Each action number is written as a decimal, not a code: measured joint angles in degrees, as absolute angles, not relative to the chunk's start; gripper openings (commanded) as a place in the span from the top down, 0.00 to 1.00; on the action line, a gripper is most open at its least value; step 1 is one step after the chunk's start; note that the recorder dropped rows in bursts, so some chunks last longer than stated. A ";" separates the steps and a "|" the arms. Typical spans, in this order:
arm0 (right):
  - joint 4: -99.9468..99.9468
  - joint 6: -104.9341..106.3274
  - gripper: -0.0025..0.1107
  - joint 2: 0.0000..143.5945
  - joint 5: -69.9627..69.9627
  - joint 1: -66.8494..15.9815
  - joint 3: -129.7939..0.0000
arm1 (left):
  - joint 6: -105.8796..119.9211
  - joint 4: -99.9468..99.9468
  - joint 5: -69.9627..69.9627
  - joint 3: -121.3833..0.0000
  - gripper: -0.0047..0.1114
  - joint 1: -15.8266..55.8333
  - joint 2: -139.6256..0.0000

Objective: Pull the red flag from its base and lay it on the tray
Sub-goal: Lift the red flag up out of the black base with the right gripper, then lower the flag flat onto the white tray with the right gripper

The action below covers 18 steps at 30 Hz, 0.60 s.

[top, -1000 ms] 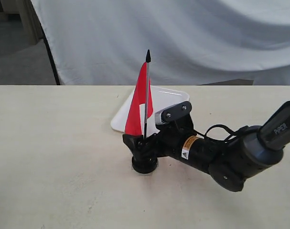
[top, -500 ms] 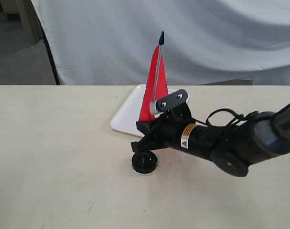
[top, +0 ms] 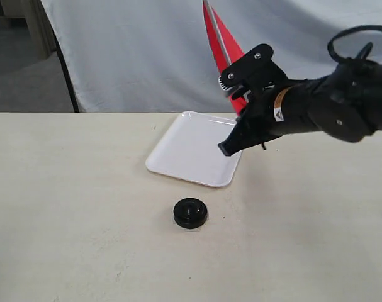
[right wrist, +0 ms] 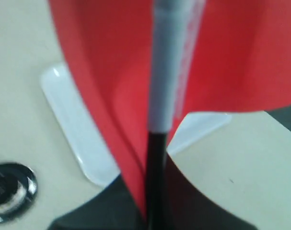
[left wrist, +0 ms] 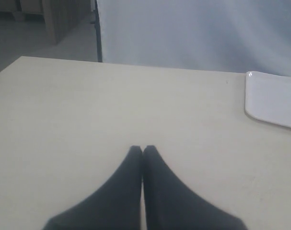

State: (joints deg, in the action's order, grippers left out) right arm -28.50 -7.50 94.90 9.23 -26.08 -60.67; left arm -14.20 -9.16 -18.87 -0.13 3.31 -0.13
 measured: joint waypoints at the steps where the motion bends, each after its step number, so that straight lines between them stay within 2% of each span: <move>1: -30.14 -6.57 0.98 95.61 14.24 -26.05 -62.93 | -14.20 -9.16 -18.87 -0.13 0.96 3.31 -0.13; 5: -41.31 -5.67 0.98 100.07 29.62 -26.13 -70.69 | -14.20 -9.16 -18.87 -0.13 0.96 3.31 -0.13; 10: -60.32 -5.57 0.98 109.14 39.53 -27.18 -77.45 | -14.20 -9.16 -18.87 -0.13 0.96 3.31 -0.13; 18: -92.16 -5.46 0.98 123.44 41.86 -27.77 -83.93 | -14.20 -9.16 -18.87 -0.13 0.96 3.31 -0.13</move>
State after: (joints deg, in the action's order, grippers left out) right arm -92.16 -5.46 123.44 41.86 -27.77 -83.93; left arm -14.20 -9.16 -18.87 -0.13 3.31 -0.13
